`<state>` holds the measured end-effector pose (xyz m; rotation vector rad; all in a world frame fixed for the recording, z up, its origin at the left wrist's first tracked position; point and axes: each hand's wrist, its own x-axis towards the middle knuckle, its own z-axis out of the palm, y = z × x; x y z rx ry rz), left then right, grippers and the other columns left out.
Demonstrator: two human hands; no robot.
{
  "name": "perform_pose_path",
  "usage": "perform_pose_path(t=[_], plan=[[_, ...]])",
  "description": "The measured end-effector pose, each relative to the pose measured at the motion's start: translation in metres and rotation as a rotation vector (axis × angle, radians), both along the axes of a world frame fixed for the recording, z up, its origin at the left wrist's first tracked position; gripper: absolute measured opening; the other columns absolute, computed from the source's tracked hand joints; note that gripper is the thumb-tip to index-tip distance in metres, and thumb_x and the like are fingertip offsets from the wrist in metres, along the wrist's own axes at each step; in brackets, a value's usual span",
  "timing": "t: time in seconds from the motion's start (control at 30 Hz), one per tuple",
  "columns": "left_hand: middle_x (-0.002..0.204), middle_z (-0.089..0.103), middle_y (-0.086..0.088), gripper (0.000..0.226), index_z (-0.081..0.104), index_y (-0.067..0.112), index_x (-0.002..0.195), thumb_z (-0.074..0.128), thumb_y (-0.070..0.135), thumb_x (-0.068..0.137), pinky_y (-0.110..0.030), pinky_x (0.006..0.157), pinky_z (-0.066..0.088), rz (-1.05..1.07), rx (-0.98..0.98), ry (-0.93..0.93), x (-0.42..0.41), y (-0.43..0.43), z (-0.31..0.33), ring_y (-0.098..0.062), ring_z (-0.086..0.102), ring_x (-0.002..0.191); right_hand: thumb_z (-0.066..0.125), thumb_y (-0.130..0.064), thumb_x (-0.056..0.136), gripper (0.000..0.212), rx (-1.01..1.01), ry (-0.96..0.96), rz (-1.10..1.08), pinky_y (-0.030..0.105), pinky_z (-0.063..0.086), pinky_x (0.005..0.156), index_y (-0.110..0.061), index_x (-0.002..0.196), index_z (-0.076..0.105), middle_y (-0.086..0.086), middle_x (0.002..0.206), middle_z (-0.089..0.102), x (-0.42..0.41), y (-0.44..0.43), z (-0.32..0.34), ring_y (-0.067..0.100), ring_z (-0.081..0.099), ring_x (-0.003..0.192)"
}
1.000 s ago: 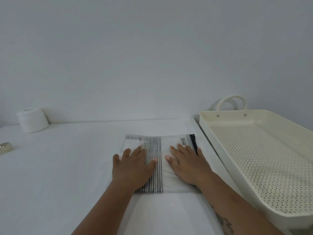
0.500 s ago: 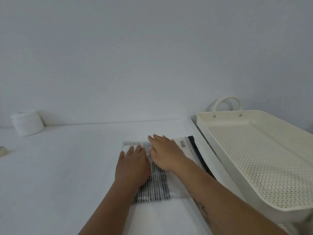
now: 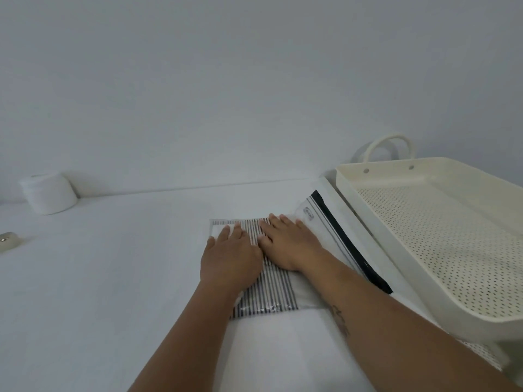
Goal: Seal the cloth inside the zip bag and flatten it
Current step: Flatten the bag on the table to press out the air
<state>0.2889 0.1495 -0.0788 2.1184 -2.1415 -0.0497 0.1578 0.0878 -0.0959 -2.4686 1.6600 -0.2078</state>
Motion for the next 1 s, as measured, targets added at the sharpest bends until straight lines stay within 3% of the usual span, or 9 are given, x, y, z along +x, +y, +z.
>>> perform_pose_path(t=[0.3,0.57,0.77,0.87,1.0], plan=[[0.163,0.012,-0.003,0.058,0.024,0.01,0.15,0.02,0.034,0.097,-0.047,0.118,0.011,-0.004,-0.005,0.012,0.0,0.0,-0.001,-0.021,0.01,0.149,0.013,-0.057,0.094,0.068,-0.002,0.07,-0.085,0.046,0.0,0.121,-0.023,0.153,0.006,0.002,0.164,0.0,-0.043,-0.003,0.002,0.019,0.0,0.15],[0.16,0.023,-0.003,0.053,0.045,0.01,0.136,0.024,0.033,0.093,-0.047,0.116,0.018,0.004,-0.04,0.098,0.001,0.003,0.0,-0.02,0.019,0.146,0.013,-0.056,0.093,0.072,-0.007,0.087,-0.275,0.054,-0.005,0.119,-0.017,0.153,0.01,0.0,0.164,0.003,-0.065,0.001,0.007,0.022,-0.002,0.15],[0.156,0.031,-0.007,0.054,0.033,0.009,0.144,0.026,0.035,0.097,-0.049,0.118,0.015,0.046,-0.032,0.195,-0.003,0.005,0.022,-0.024,0.023,0.144,0.021,-0.034,0.099,0.058,-0.019,0.043,-0.146,0.051,0.007,0.12,-0.012,0.152,0.013,0.006,0.162,0.012,-0.045,0.013,0.041,0.027,0.006,0.149],[0.138,0.05,-0.013,0.039,0.046,0.004,0.127,0.029,0.021,0.096,-0.051,0.111,0.028,0.008,-0.072,0.131,-0.005,0.006,0.041,-0.03,0.039,0.132,0.024,-0.027,0.1,0.054,-0.027,0.014,-0.049,0.051,0.013,0.119,-0.01,0.151,0.015,0.007,0.162,0.015,-0.018,0.026,0.058,0.029,0.011,0.148],[0.137,0.051,-0.01,0.038,0.046,0.008,0.13,0.037,0.013,0.093,-0.046,0.107,0.035,0.032,-0.012,0.07,-0.005,0.021,0.041,-0.027,0.044,0.129,0.036,-0.015,0.098,0.054,0.008,-0.035,-0.013,0.049,0.019,0.118,-0.009,0.15,0.021,0.01,0.159,0.023,0.012,0.049,0.062,0.03,0.018,0.146]])
